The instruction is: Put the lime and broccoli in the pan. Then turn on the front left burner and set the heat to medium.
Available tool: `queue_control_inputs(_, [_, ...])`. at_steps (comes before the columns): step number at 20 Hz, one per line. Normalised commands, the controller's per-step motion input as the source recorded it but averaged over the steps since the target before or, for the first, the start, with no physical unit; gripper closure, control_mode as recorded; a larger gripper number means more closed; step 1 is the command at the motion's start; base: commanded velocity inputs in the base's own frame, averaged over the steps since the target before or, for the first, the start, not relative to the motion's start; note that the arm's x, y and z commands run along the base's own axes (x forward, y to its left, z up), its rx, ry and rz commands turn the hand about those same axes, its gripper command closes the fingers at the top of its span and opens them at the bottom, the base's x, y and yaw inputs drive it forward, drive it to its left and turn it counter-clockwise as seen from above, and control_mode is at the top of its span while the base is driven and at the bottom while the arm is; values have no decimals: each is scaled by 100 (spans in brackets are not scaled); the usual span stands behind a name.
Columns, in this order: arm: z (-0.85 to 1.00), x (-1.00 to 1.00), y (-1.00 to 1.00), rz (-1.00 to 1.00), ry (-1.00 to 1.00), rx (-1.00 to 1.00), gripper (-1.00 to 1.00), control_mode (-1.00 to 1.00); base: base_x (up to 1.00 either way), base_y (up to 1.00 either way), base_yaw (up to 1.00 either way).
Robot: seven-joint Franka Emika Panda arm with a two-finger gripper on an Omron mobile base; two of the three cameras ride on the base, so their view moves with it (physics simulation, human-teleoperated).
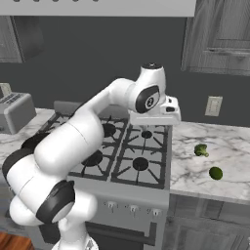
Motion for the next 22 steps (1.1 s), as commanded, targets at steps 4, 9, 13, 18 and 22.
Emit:
queue_control_inputs(4, [-25,0,0,0,0,-7,-100,-100,0,0,0])
queue_control_inputs(9, [-51,8,-1,0,0,-7,-100,-100,0,0,0])
queue_control_inputs(13, [-51,44,-19,0,0,-6,-100,-100,0,0,0])
queue_control_inputs(18, [-35,51,-36,-2,0,-2,-100,-100,0,0,0])
queue_control_inputs(22, [-21,37,-52,-12,0,0,-100,-100,0,0,0])
